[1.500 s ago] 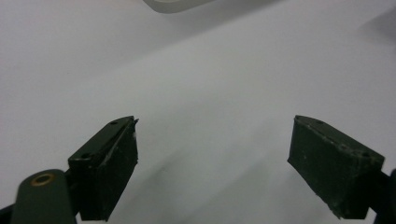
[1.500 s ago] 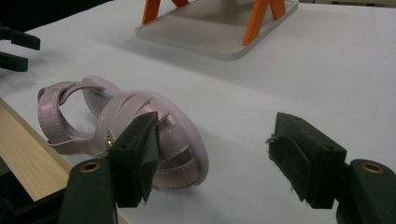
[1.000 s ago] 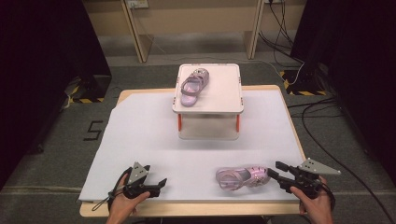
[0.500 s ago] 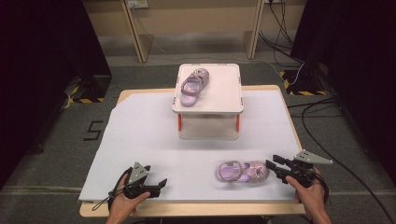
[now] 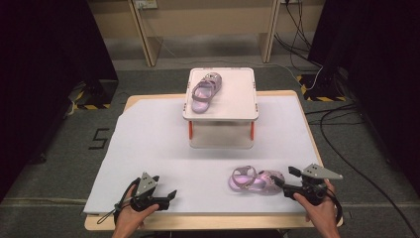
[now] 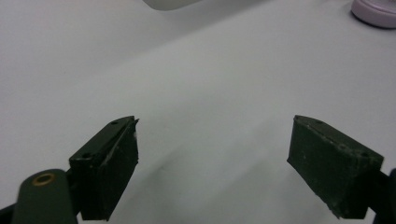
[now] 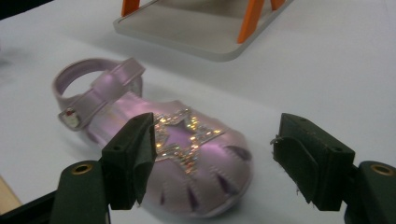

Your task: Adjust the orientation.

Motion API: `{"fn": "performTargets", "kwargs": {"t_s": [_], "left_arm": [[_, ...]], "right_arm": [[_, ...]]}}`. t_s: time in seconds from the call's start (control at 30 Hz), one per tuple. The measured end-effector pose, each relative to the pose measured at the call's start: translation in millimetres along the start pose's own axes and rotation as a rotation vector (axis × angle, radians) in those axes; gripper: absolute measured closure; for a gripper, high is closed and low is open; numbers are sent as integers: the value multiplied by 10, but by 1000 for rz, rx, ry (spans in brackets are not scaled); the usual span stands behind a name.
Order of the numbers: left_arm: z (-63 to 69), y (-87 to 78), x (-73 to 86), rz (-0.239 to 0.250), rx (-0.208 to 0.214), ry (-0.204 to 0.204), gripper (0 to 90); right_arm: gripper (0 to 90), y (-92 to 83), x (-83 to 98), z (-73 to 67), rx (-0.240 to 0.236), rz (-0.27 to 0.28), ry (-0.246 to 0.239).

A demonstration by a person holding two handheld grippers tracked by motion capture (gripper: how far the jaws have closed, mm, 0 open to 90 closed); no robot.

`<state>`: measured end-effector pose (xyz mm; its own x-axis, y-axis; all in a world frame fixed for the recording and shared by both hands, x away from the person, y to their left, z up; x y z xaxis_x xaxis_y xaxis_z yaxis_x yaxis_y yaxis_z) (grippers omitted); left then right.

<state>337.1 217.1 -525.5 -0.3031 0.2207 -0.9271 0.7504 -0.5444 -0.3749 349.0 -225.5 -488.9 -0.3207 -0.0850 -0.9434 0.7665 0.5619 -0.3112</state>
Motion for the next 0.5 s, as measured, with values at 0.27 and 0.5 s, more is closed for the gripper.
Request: {"fn": "performTargets", "kwargs": {"t_s": [0.27,0.5], "left_arm": [[6,0,8,-9,3,10,154],[15,7,16,-19,5,13,155]], "right_arm": [[237,-9,62,-213,21,-50,-86],[242,85,191,-298,52,-143,-199]]}}
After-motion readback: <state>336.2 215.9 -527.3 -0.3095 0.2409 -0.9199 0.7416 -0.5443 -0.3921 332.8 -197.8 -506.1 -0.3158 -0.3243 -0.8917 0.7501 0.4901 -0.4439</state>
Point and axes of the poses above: each handheld gripper's, and its own axes: y roughly forward along the jaws, x roughly out of its underside, z roughly to its right, the point moved 5 cm from there along y, roughly forward along the jaws, and after that the axes turned 13 degrees about z, right-handed, at the moved point
